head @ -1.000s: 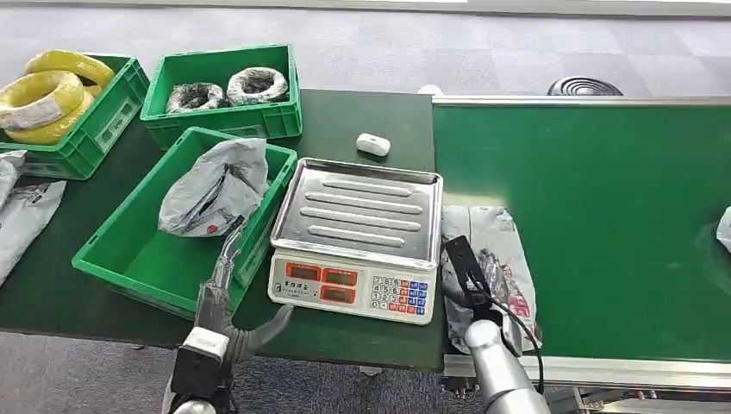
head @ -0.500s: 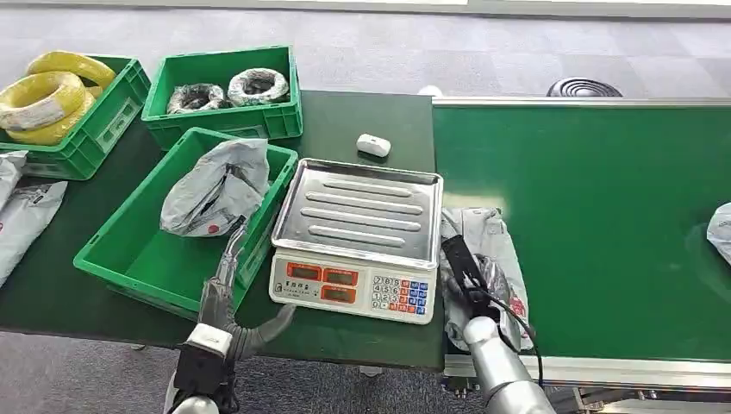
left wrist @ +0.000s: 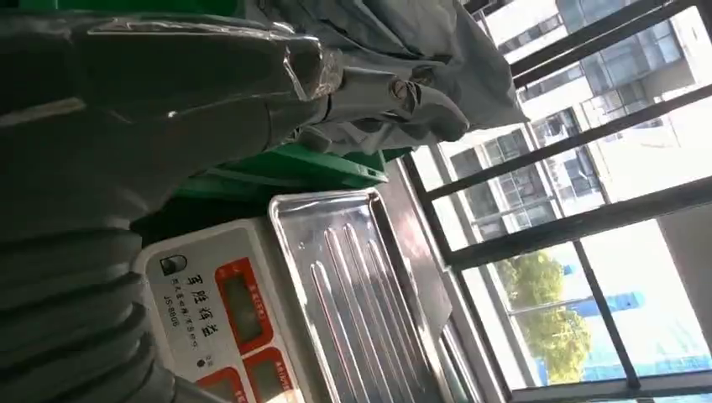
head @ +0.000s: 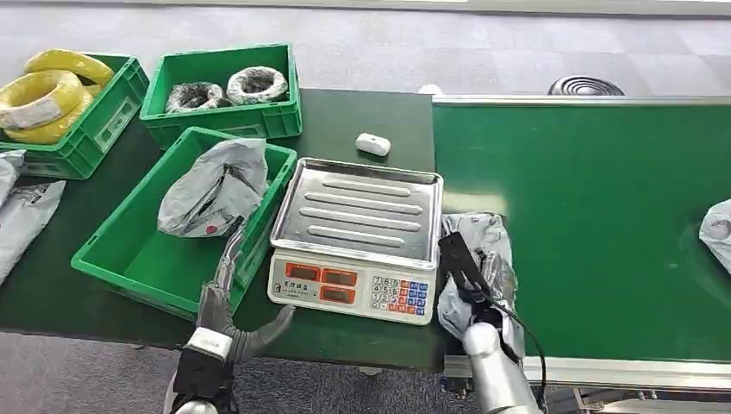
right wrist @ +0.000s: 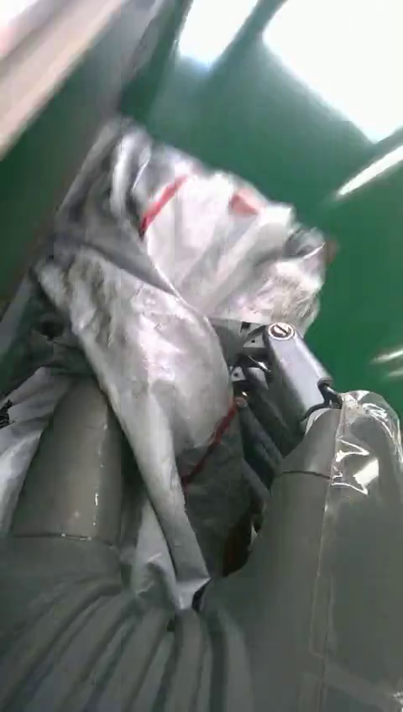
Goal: Moved the parcel from conveyor to table for the left to box.
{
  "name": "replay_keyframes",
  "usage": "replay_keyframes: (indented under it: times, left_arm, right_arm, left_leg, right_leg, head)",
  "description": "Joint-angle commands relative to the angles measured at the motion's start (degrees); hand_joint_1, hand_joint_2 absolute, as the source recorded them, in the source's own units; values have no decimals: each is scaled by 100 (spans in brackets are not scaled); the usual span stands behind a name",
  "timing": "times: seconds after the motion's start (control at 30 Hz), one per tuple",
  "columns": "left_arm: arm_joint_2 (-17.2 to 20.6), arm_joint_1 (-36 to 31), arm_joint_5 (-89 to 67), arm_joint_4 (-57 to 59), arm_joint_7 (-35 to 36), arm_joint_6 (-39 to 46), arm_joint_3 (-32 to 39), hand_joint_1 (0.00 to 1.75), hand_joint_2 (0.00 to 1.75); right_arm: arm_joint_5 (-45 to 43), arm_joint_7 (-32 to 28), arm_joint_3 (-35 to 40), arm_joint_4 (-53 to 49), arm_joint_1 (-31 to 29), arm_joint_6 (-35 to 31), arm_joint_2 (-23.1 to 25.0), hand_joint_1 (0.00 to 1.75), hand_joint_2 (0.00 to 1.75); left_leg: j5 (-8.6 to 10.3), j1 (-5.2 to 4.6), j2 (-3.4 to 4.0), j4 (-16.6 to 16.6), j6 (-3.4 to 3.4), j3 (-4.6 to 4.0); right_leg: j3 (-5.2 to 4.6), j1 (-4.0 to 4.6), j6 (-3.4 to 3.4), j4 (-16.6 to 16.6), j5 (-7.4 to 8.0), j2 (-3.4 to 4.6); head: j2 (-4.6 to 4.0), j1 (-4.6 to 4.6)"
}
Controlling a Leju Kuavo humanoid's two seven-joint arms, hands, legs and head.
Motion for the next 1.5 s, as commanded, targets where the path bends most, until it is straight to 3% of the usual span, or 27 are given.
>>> replay_keyframes:
  times: [0.03, 0.3, 0.4, 0.5, 0.6, 0.7, 0.83, 0.9, 1.23, 1.37, 1.4, 1.47, 1.5]
  left_arm:
    - [-71, 184, -55, 94, -122, 75, 63, 0, 175]
    - [-94, 177, -77, 142, -157, 139, 27, 0, 175]
    - [-110, 188, -81, 136, -157, 197, 21, 0, 175]
    - [-137, 173, -83, 101, -161, 263, 33, 0, 175]
    - [-105, 127, -23, 49, -155, 194, 52, 0, 175]
    - [-69, -43, 32, 222, -162, 90, 9, 0, 175]
    - [-43, -181, 115, 418, -184, 109, -78, 0, 175]
    - [-60, -161, 116, 387, -186, 125, -91, 0, 175]
    - [-122, -287, 96, 326, -72, 113, -51, 0, 175]
    - [-103, -343, 108, 330, -49, 110, -34, 0, 175]
    - [-98, -340, 108, 322, -46, 121, -25, 0, 175]
    - [-81, -311, 117, 278, -23, 127, -15, 0, 175]
    - [-75, -302, 118, 269, -18, 131, -15, 0, 175]
  right_arm:
    - [982, -24, 1004, -4669, 839, -908, -42, 175, 175]
    - [1209, 78, 1154, -4730, 883, -1075, -54, 175, 175]
    - [1289, -14, 1308, -4866, 819, -1504, -110, 175, 175]
    - [1357, 173, 1458, -4800, 682, -1338, -174, 175, 175]
    - [968, 246, 1484, -3673, 128, -687, -337, 169, 175]
    - [760, -203, 1653, -2024, -640, -196, -330, 166, 175]
    - [1078, -273, 1951, -98, -1592, -382, -84, 168, 175]
    - [1073, -297, 2054, 227, -1780, -441, 8, 173, 175]
    - [1004, -188, 2185, 774, -2105, -320, 177, 173, 175]
    - [818, -208, 2120, 1112, -2151, -399, 163, 164, 175]
    - [741, -194, 2062, 1256, -2155, -354, 173, 171, 175]
    - [589, -303, 2009, 1512, -2118, -478, 168, 168, 175]
    - [509, -314, 1947, 1656, -2110, -448, 180, 145, 175]
  left_leg:
    - [-7, -6, 17, 13, -2, -20]
    - [1, -2, 11, -4, -3, -5]
    - [0, -2, 13, -2, -2, -1]
    - [-1, -3, 16, -1, -2, 0]
    - [0, 0, 38, -10, -4, 12]
    - [3, 2, 49, -10, -3, 14]
    - [11, 1, 79, -19, -6, 27]
    - [7, -2, 44, -8, -4, 27]
    - [8, -1, 34, -5, -5, 20]
    - [15, 1, 17, -9, -6, 10]
    - [13, 0, 16, -8, -6, 13]
    - [13, 0, 17, -8, -5, 13]
    - [11, 0, 14, -7, -5, 13]
  right_leg:
    - [-20, -4, 1, 14, -8, -13]
    - [-6, -1, -2, -3, 0, -10]
    - [-3, -2, -1, -2, 0, -6]
    - [-2, -2, -1, -1, -1, -4]
    - [7, 2, -2, -13, 7, 4]
    - [8, 4, -1, -14, 15, 20]
    - [8, 4, -4, -17, 31, 48]
    - [18, 0, -3, -4, 13, 26]
    - [14, 1, -3, -2, 10, 9]
    - [11, 3, -3, -7, 12, -11]
    - [12, 2, -3, -5, 10, -6]
    - [14, 2, -3, -5, 10, -4]
    - [14, 1, -3, -4, 8, -4]
  head:
    - [0, 2]
    - [0, 4]
    - [0, 2]
    - [0, 4]
    - [0, 2]
    - [0, 0]
    - [0, 4]
    - [-2, 0]
    - [0, 2]
    - [0, 2]
    - [0, 2]
    - [0, 4]
    - [0, 2]
